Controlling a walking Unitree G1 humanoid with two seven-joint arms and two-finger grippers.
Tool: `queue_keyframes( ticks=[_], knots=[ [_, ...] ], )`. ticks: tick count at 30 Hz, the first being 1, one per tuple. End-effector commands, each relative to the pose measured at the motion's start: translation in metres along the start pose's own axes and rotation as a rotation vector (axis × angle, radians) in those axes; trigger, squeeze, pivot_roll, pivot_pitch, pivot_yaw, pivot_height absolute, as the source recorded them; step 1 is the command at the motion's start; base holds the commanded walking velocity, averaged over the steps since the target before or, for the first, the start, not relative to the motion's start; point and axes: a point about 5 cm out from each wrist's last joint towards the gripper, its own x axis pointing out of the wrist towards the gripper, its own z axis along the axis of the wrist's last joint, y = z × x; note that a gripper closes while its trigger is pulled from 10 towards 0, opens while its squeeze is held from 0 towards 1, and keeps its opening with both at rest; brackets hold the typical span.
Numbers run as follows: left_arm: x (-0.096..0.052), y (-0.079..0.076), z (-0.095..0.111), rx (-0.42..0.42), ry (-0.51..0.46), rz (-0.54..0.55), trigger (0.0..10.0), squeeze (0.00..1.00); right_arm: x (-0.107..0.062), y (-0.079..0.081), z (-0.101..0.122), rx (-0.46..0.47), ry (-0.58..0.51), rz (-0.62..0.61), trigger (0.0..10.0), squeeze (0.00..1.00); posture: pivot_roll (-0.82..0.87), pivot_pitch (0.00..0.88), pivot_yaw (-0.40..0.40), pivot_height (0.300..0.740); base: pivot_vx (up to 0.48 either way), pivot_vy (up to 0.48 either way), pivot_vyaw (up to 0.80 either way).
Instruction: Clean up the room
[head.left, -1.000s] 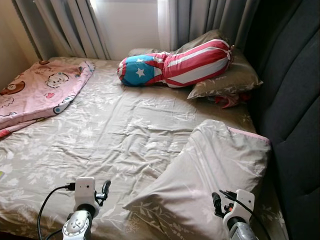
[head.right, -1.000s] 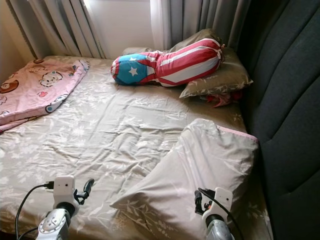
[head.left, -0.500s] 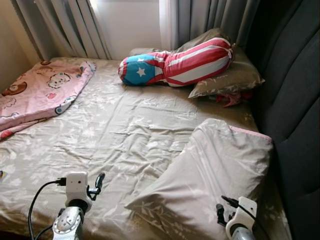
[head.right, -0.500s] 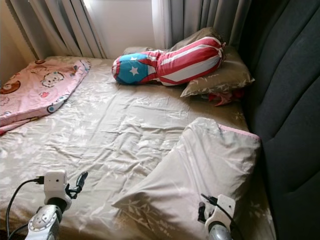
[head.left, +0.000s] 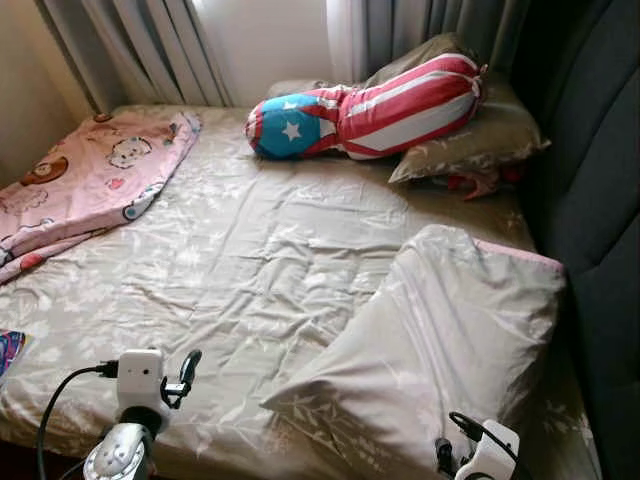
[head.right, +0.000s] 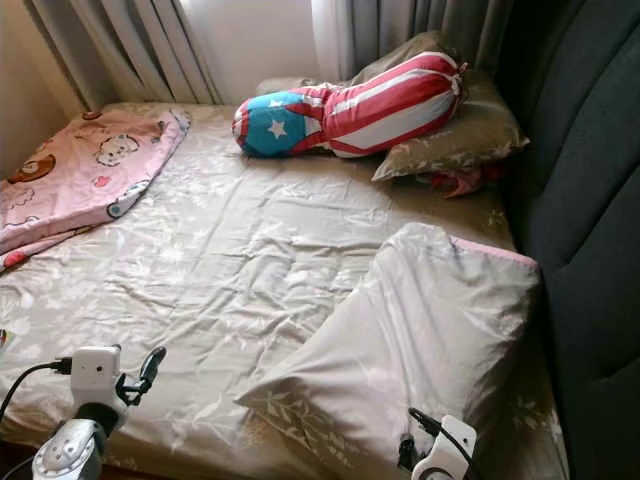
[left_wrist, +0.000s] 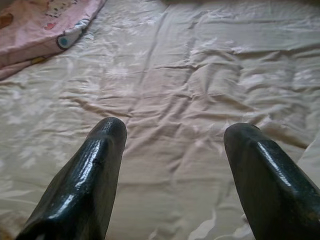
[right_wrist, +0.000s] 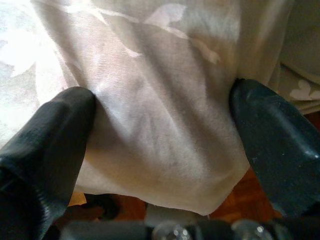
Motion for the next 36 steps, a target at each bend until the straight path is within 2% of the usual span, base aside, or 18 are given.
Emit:
queue_keyframes(
  ticks=[1,5,9,12,19,25,26,29,36],
  knots=[
    [-0.003,0.006,0.003,0.0,0.003,0.006,10.0,0.0,-0.003,-0.004,-0.017,0.021,0.071,-0.019,10.0,0.0,0.16,0.128,0.096,0.74,0.0,0.0,0.0],
    [0.002,0.008,0.013,0.007,-0.017,0.006,10.0,0.0,-0.004,-0.001,-0.023,0.018,0.111,0.011,10.0,0.0,0.18,0.147,0.101,0.74,0.0,0.0,0.0],
    [0.01,0.011,0.029,0.012,-0.048,0.008,10.0,0.0,-0.007,-0.003,-0.036,-0.05,0.191,-0.006,10.0,0.0,0.18,0.159,0.115,0.74,0.0,0.0,0.0],
    [0.009,0.013,0.034,0.023,-0.049,0.003,10.0,0.0,-0.008,-0.005,-0.041,-0.066,0.216,-0.012,10.0,0.0,0.17,0.163,0.12,0.74,0.0,0.0,0.0],
    [0.009,0.03,0.045,0.047,-0.059,0.044,10.0,0.0,-0.014,-0.01,-0.061,-0.131,0.311,-0.013,10.0,0.0,0.2,0.174,0.117,0.74,0.0,0.0,0.0],
    [0.004,0.032,0.049,0.065,-0.063,0.042,10.0,0.0,-0.018,-0.004,-0.071,-0.148,0.348,0.03,10.0,0.0,0.21,0.181,0.124,0.74,0.0,0.0,0.0],
    [0.004,0.035,0.051,0.068,-0.064,0.051,10.0,0.0,-0.019,-0.001,-0.073,-0.155,0.351,0.043,0.2,0.0,0.21,0.184,0.126,0.74,0.0,0.0,0.0],
    [0.003,0.042,0.054,0.078,-0.064,0.064,10.0,0.0,-0.02,0.005,-0.076,-0.16,0.351,0.06,0.0,0.0,0.23,0.189,0.131,0.74,0.0,0.0,0.0],
    [0.003,0.046,0.06,0.082,-0.071,0.07,10.0,0.0,-0.019,0.011,-0.075,-0.216,0.35,0.078,0.0,0.0,0.23,0.191,0.135,0.74,0.0,0.0,0.0]
  ],
)
